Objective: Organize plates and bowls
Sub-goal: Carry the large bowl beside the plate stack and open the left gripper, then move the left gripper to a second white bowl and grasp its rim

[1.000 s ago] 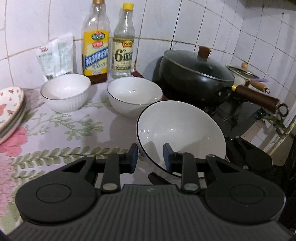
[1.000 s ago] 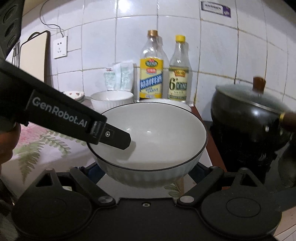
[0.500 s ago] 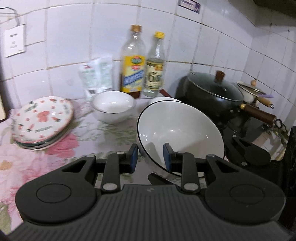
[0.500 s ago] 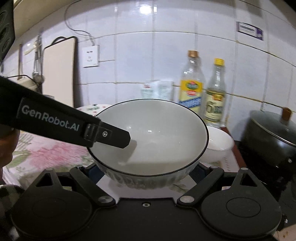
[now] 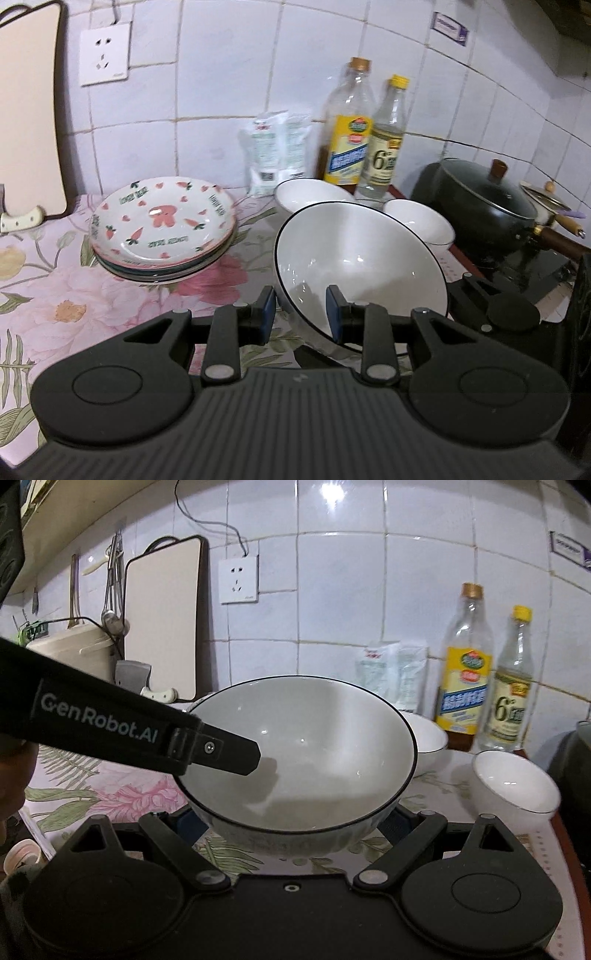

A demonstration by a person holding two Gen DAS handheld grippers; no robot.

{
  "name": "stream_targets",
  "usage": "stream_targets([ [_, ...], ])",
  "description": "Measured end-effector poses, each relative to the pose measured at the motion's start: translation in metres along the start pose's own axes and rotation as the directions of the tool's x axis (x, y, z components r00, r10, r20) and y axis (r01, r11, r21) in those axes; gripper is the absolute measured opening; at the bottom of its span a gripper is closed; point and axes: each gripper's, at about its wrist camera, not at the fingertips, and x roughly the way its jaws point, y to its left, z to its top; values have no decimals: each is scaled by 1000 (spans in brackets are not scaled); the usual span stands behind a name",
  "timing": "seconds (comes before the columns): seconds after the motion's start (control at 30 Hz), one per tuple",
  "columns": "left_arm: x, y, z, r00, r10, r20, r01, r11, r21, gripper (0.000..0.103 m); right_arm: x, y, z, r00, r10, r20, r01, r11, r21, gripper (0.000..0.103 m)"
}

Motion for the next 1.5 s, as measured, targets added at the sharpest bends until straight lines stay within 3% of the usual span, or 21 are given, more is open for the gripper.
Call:
stream_targets([
  [0.17, 20, 21, -3, 1000, -10, -5, 10, 999, -47, 28, 25, 0, -2, 1000, 15, -23, -14, 1000, 24, 95],
  [0.83, 77, 47, -20, 996, 56, -63, -60, 996, -60, 28, 91, -10, -8, 982, 66, -179, -68, 998, -6, 95],
  [1.1, 67, 47, -21, 995, 57, -80, -64, 994, -87, 32, 71, -17, -8, 978, 83, -192, -87, 996, -9, 95],
  [1.23, 51, 40, -19, 995, 45, -89, -52, 996, -75, 43, 42, -23, -6, 985, 66, -159, -68, 998, -11, 95],
  [1.5, 3, 18, -13, 997, 27, -77, -29, 999, -32, 52, -24, -50, 10, 996, 47, -78, -44, 998, 43, 95],
])
